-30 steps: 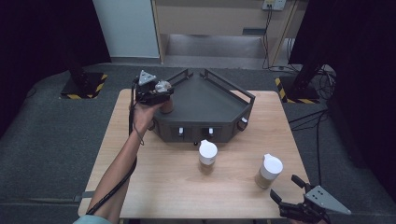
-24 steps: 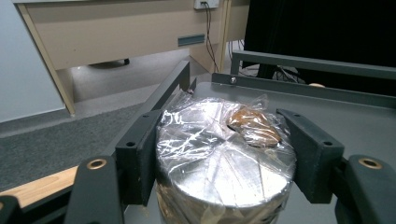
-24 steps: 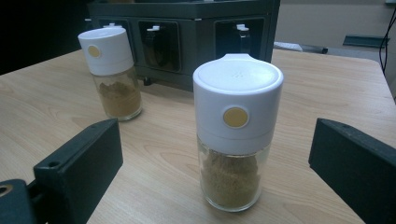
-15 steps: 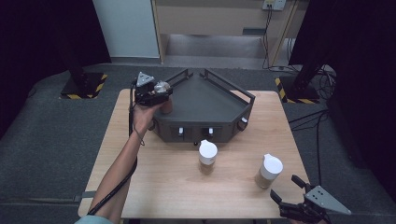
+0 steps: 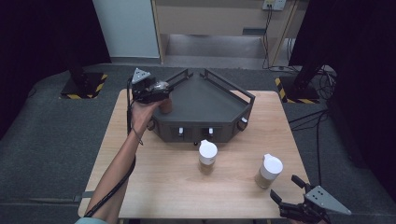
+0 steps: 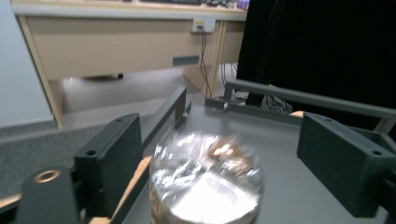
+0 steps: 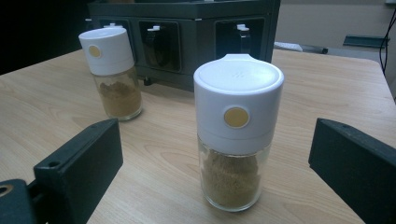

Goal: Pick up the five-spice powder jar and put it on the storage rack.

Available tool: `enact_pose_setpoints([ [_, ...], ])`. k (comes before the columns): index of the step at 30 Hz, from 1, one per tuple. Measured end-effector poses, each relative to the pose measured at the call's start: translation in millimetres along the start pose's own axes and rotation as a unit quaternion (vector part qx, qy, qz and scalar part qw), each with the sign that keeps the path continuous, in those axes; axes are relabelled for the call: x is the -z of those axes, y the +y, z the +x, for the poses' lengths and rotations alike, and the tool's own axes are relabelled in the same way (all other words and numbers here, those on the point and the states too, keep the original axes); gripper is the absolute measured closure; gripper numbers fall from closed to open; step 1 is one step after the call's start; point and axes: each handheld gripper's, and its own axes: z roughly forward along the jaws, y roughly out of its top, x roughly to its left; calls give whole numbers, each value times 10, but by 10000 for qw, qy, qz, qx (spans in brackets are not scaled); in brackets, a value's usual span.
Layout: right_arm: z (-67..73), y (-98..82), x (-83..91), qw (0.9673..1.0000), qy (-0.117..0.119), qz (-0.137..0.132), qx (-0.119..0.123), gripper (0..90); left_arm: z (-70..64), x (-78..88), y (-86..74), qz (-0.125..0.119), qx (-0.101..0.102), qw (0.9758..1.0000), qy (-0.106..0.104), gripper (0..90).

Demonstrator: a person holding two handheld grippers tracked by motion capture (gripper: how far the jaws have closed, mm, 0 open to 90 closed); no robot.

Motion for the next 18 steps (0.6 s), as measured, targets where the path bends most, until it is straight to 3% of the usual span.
enact_pose_setpoints([
  [7, 3, 0, 1, 10000, -7, -6, 2, 29, -63, 146, 183, -138, -314, 9991, -266, 45],
  [18, 6, 7, -1, 10000, 1, 16, 3, 29, -173, 442, 370, -249, -584, 9961, -614, 46],
])
